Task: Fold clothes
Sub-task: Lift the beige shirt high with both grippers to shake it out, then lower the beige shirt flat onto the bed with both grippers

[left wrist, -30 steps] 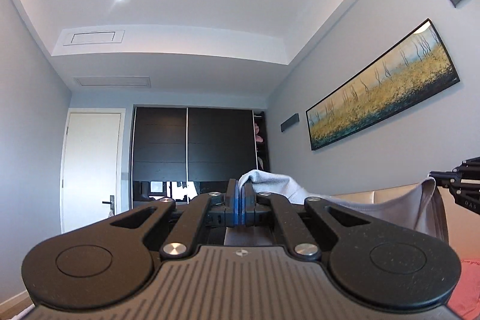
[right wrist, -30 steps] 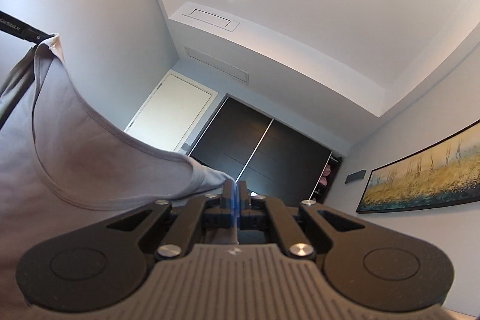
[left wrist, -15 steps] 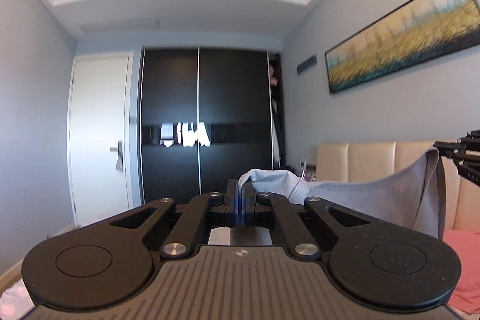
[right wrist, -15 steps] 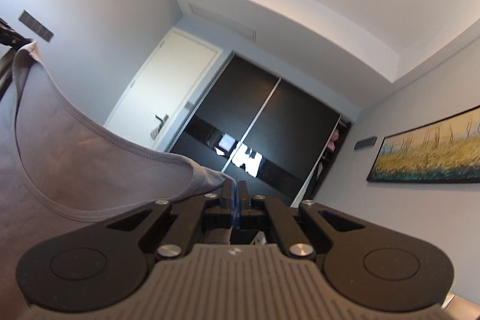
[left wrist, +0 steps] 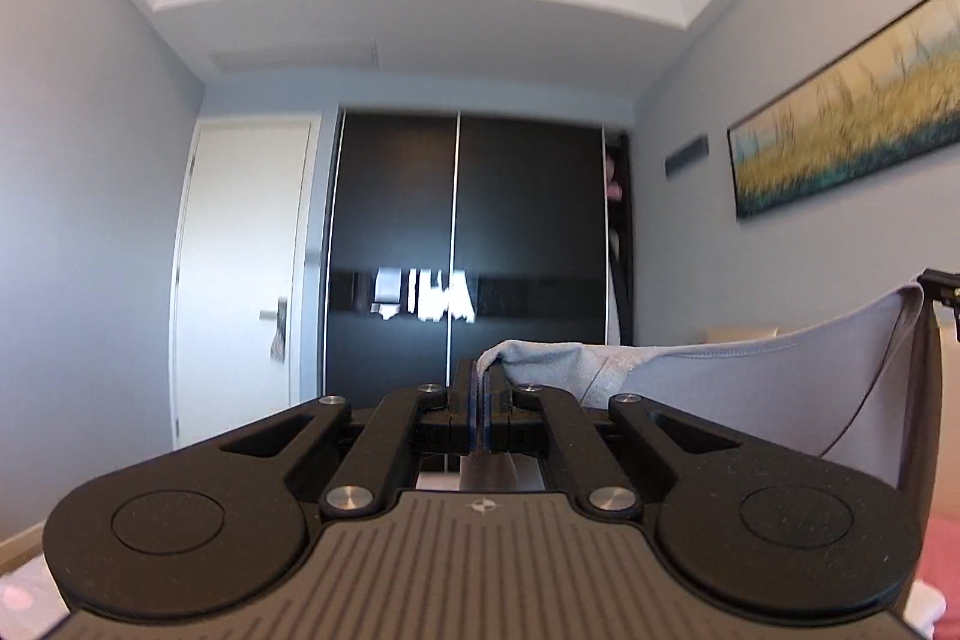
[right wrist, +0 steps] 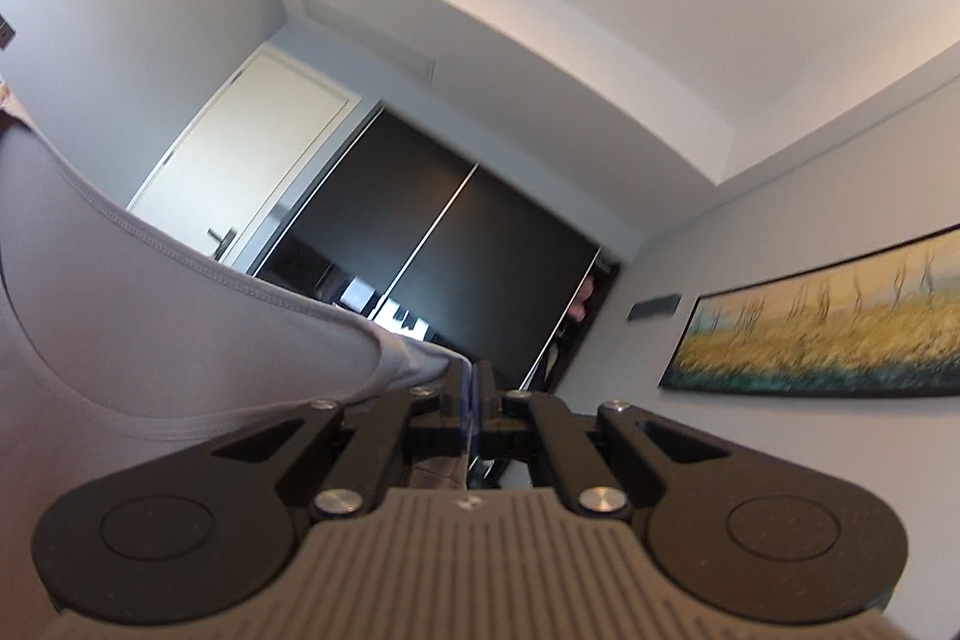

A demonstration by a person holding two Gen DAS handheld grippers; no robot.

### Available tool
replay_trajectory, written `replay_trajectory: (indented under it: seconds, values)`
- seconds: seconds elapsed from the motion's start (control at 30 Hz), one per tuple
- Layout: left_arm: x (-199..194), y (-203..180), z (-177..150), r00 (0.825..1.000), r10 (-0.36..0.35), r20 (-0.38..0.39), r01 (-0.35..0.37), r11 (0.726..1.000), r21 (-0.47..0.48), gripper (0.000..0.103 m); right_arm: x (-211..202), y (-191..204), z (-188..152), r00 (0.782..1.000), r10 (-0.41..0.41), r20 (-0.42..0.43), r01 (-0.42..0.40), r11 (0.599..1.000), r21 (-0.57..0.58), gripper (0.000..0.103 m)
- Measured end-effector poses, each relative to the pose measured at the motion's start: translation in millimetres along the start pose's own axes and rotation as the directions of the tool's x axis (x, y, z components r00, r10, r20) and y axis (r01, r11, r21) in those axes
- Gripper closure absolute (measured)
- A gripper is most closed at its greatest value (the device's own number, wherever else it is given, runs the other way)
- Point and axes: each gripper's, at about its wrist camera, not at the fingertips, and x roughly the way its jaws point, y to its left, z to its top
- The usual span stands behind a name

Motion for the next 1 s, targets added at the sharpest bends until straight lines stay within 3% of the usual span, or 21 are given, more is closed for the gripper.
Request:
replay_trajectory:
  seconds: [0.1, 0.2, 0.27, 0.37, 0.43, 0.53, 0.7, 0.87, 0.9, 1.0]
  values:
    - [-8.0, 0.0, 3.7, 0.999, -0.050, -0.023, 0.050, 0.998, 0.024, 0.103, -9.6, -10.4, 2.9, 0.999, 0.033, 0.005, -0.033, 0.999, -0.015, 0.102]
    - [-15.8, -1.6, -17.8, 0.987, -0.098, -0.129, 0.106, 0.993, 0.057, 0.103, -23.3, -13.2, -13.0, 0.992, 0.121, -0.048, -0.122, 0.992, -0.022, 0.102]
    - [-23.6, -3.5, -43.9, 0.967, -0.119, -0.225, 0.140, 0.987, 0.081, 0.103, -36.6, -9.5, -32.5, 0.977, 0.185, -0.103, -0.188, 0.982, -0.012, 0.102]
    - [-42.1, -6.5, -89.1, 0.921, -0.150, -0.360, 0.200, 0.974, 0.106, 0.103, -60.5, 5.4, -72.0, 0.935, 0.290, -0.205, -0.294, 0.956, 0.008, 0.102]
    - [-57.2, -8.4, -119.5, 0.881, -0.161, -0.446, 0.236, 0.964, 0.119, 0.103, -80.4, 19.7, -99.0, 0.893, 0.357, -0.273, -0.370, 0.929, 0.002, 0.102]
    - [-81.9, -6.9, -159.8, 0.807, -0.179, -0.563, 0.292, 0.949, 0.118, 0.103, -113.6, 38.7, -135.2, 0.815, 0.448, -0.367, -0.475, 0.880, 0.018, 0.102]
    - [-131.2, -1.0, -208.2, 0.689, -0.220, -0.690, 0.385, 0.918, 0.092, 0.103, -169.9, 56.4, -184.2, 0.681, 0.563, -0.467, -0.584, 0.803, 0.118, 0.102]
    - [-179.1, -10.3, -242.5, 0.559, -0.251, -0.790, 0.532, 0.839, 0.110, 0.103, -221.4, 70.4, -214.9, 0.561, 0.641, -0.525, -0.667, 0.725, 0.173, 0.102]
    - [-186.1, -12.7, -246.7, 0.542, -0.259, -0.800, 0.555, 0.824, 0.109, 0.103, -230.8, 73.3, -219.2, 0.538, 0.654, -0.531, -0.687, 0.706, 0.173, 0.102]
    - [-201.8, -13.8, -243.9, 0.519, -0.283, -0.807, 0.592, 0.799, 0.101, 0.103, -251.4, 75.2, -224.5, 0.487, 0.686, -0.540, -0.729, 0.660, 0.181, 0.102]
